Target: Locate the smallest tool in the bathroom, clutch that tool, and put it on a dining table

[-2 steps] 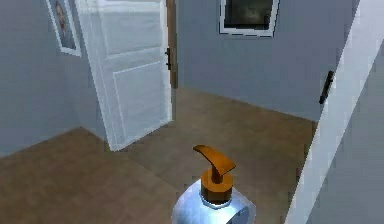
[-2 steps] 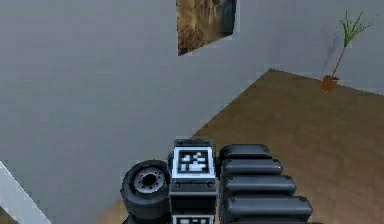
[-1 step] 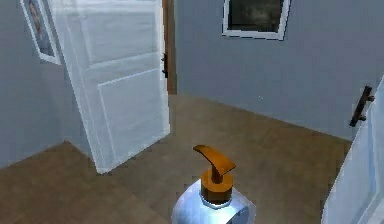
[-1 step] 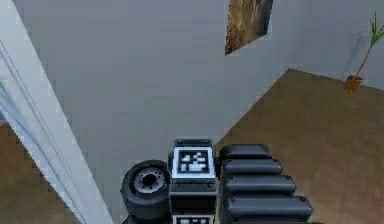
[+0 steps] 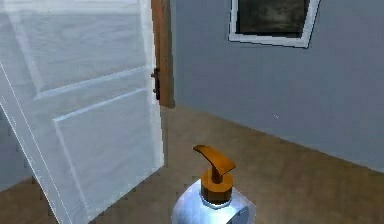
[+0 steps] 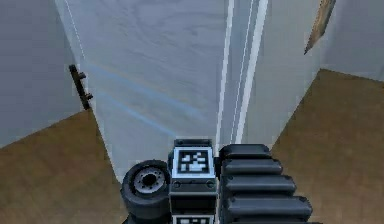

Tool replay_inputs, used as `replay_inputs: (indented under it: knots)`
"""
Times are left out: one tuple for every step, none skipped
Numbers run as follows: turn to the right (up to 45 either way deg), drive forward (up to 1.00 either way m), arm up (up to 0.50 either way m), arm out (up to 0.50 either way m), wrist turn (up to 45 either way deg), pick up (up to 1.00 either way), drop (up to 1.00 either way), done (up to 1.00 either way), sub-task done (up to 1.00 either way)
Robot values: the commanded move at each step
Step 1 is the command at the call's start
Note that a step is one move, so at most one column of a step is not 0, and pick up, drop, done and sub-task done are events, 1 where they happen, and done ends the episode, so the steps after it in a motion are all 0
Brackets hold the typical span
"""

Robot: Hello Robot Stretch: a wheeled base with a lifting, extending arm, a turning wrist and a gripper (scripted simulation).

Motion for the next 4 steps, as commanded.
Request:
replay_inputs:
  knots:
    - [6.0, 0.0, 0.0, 0.0, 0.0, 0.0, 0.0, 0.0, 0.0]
    - [0.0, 1.0, 0.0, 0.0, 0.0, 0.0, 0.0, 0.0, 0.0]
    - [6.0, 0.0, 0.0, 0.0, 0.0, 0.0, 0.0, 0.0, 0.0]
    - [0.0, 0.55, 0.0, 0.0, 0.0, 0.0, 0.0, 0.0, 0.0]
